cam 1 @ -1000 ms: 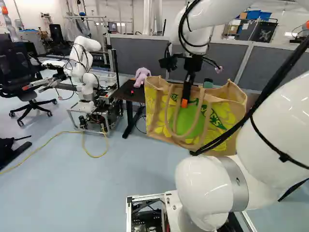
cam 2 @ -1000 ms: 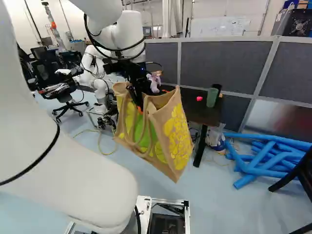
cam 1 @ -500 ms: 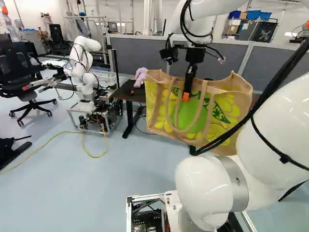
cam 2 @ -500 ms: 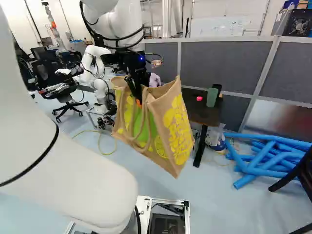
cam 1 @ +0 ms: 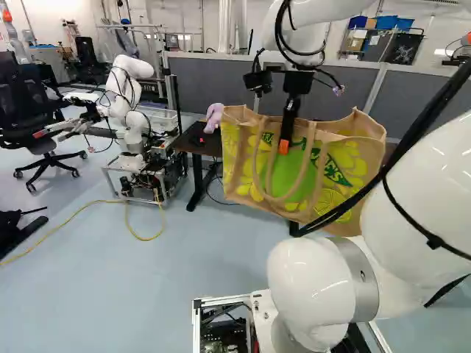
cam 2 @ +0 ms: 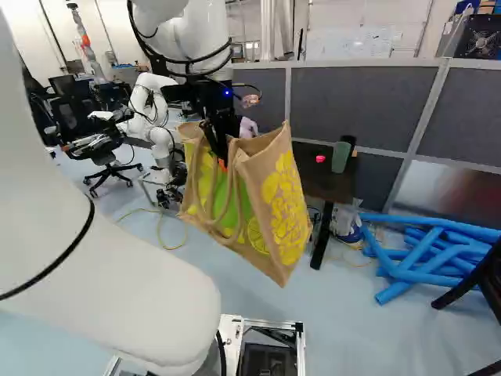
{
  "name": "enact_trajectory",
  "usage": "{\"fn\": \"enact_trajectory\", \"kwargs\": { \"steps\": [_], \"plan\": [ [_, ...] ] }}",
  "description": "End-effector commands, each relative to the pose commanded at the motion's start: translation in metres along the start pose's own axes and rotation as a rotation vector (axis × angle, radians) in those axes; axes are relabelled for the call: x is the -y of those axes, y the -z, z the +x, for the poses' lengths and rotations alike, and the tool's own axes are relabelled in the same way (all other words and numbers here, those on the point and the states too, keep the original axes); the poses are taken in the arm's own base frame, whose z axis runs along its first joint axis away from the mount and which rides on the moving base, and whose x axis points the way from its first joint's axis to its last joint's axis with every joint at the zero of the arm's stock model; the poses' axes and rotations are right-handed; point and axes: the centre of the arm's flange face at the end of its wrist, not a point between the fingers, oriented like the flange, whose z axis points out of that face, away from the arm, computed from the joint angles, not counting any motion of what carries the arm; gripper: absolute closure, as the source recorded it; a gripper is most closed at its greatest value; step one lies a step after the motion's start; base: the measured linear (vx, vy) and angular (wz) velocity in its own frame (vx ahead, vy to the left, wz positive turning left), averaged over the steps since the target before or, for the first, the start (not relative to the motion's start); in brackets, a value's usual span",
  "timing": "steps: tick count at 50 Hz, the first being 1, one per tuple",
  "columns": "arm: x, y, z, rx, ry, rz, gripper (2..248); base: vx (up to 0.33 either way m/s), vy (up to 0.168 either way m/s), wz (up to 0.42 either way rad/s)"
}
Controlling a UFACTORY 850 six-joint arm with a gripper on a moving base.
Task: Pick up the bag on the ground and place it on the table
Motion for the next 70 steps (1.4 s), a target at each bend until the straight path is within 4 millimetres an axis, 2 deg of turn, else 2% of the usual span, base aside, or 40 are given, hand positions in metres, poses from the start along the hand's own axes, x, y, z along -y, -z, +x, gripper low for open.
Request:
{"fn": "enact_trajectory", "kwargs": {
  "steps": [25, 70],
  "plan": [
    [0.0, 0.0, 0.0, 0.0, 0.0, 0.0, 229, 0.113, -0.003, -0.021],
    [0.0, 0.0, 0.0, 0.0, 0.0, 0.0, 229, 0.145, -0.037, -0.199]
  ]
}}
